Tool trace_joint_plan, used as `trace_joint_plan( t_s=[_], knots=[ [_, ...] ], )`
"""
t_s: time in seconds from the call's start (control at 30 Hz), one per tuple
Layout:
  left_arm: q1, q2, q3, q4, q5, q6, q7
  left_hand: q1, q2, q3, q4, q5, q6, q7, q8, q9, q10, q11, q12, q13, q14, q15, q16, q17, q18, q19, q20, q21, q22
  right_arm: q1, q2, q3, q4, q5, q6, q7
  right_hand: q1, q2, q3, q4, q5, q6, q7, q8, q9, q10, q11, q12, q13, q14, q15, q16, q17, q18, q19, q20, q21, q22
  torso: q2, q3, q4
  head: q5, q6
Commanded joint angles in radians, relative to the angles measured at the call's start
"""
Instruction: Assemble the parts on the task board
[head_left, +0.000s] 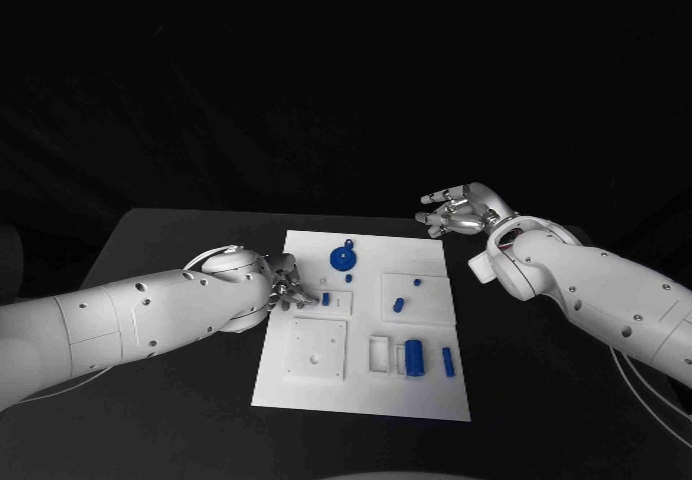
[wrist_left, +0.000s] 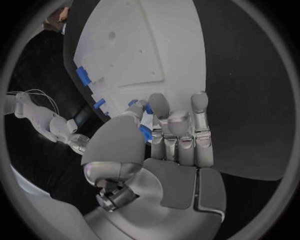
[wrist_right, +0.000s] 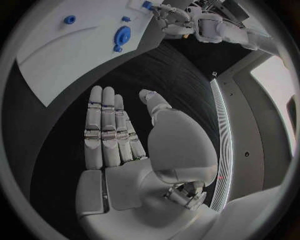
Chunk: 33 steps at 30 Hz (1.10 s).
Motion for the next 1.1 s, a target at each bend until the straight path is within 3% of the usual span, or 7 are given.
trace_joint_plan(
  t_s=[0.03,0.27,0.33,0.4,0.47,0.9,1.1],
  knots=[
    [-0.001,-0.004,-0.001,-0.001,0.003,-0.002,0.003,0.005,-0.014,0.002,0.013,-0.003,-0.004,0.009,0.001,-0.002,0.046,0.002,0.0,-0.002,-0.001,-0.006,-0.008,-0.005,-0.01,0.004,-0.004,-0.006,0.018,-0.001,0.001,0.001,0.0,0.002,0.011,0.01,-0.008,0.001,-0.001,0.008,0.003,0.001,0.004,0.0,0.001,-0.006,0.0,-0.002,-0.001,-0.005,0.001,-0.005,-0.001,-0.007,-0.007,-0.003,0.003,-0.001,0.0,0.0003,0.0003,-0.001,-0.001],
    [-0.001,-0.015,0.0,0.008,0.028,-0.027,0.022,0.041,-0.071,-0.003,0.072,-0.001,-0.047,0.025,-0.002,-0.125,0.046,0.006,-0.025,-0.006,-0.014,-0.007,-0.039,-0.044,-0.024,0.003,-0.019,-0.024,0.016,-0.003,0.001,0.001,-0.001,0.003,0.012,0.011,-0.008,0.001,-0.001,0.008,0.003,0.001,0.004,0.0,0.001,-0.006,0.0,-0.002,-0.001,-0.005,0.001,-0.005,-0.001,-0.007,-0.007,-0.003,0.003,-0.001,0.0,0.0005,0.0004,-0.002,0.0],
    [-0.001,-0.019,0.0,0.013,0.035,-0.035,0.029,0.036,-0.088,-0.015,0.095,-0.016,-0.062,0.034,-0.001,-0.175,0.045,0.01,-0.034,-0.005,-0.021,-0.006,-0.051,-0.058,-0.029,0.002,-0.023,-0.03,0.016,-0.004,0.0,0.001,-0.001,0.003,0.012,0.011,-0.008,0.001,-0.001,0.008,0.003,0.001,0.004,0.0,0.001,-0.006,0.0,-0.002,-0.001,-0.005,0.001,-0.005,-0.001,-0.007,-0.007,-0.003,0.003,-0.001,0.0,0.0004,0.0001,-0.002,0.0],
    [-0.001,-0.023,0.0,0.017,0.04,-0.037,0.033,0.033,-0.096,-0.021,0.106,-0.066,-0.103,0.048,-0.003,-0.221,0.044,0.019,-0.041,-0.003,-0.027,-0.004,-0.059,-0.07,-0.032,0.001,-0.025,-0.035,0.016,-0.005,0.0,0.001,-0.001,0.003,0.012,0.011,-0.007,0.001,-0.001,0.008,0.004,0.0,0.004,0.0,0.001,-0.007,0.0,-0.002,-0.001,-0.005,0.001,-0.005,-0.001,-0.007,-0.007,-0.003,0.003,-0.001,0.0,0.0003,-0.0001,-0.002,0.0],
    [-0.001,-0.027,0.0,0.022,0.044,-0.037,0.036,0.029,-0.101,-0.028,0.105,-0.077,-0.098,0.053,-0.001,-0.295,0.044,0.02,-0.048,0.002,-0.032,-0.002,-0.058,-0.073,-0.033,0.0,-0.024,-0.043,0.017,-0.006,0.0,0.001,-0.001,0.003,0.012,0.011,-0.007,0.001,-0.001,0.008,0.004,0.0,0.004,0.0,0.001,-0.007,0.0,-0.002,-0.001,-0.005,0.001,-0.005,-0.001,-0.007,-0.007,-0.003,0.003,-0.001,0.0,0.0005,-0.0001,-0.002,0.0],
    [0.0,-0.063,0.005,0.056,0.072,-0.024,0.069,0.022,-0.115,-0.065,0.06,-0.106,-0.183,0.086,-0.002,-0.453,0.022,0.041,-0.092,0.025,-0.075,0.008,-0.059,-0.085,-0.043,-0.016,-0.024,-0.075,0.015,-0.008,-0.001,0.001,-0.001,0.004,0.013,0.011,-0.006,0.0,-0.001,0.007,0.004,-0.003,0.005,0.0,0.001,-0.007,0.0,-0.002,-0.001,-0.006,0.001,-0.006,-0.001,-0.007,-0.007,-0.003,0.003,-0.001,-0.001,0.0005,0.0007,-0.003,0.0],
    [0.001,-0.101,0.038,0.083,0.094,-0.051,0.11,0.04,-0.099,-0.07,0.012,-0.114,-0.223,0.101,-0.001,-0.499,-0.035,0.053,-0.101,0.034,-0.132,0.022,-0.055,-0.104,-0.047,-0.039,-0.011,-0.13,0.012,-0.01,-0.004,0.001,-0.002,0.004,0.014,0.011,-0.006,0.0,-0.001,0.007,0.004,-0.003,0.005,0.0,0.001,-0.007,0.0,-0.002,-0.001,-0.006,0.001,-0.006,-0.001,-0.007,-0.007,-0.003,0.003,-0.001,0.0,0.0007,-0.0003,-0.005,0.003]
  ],
)
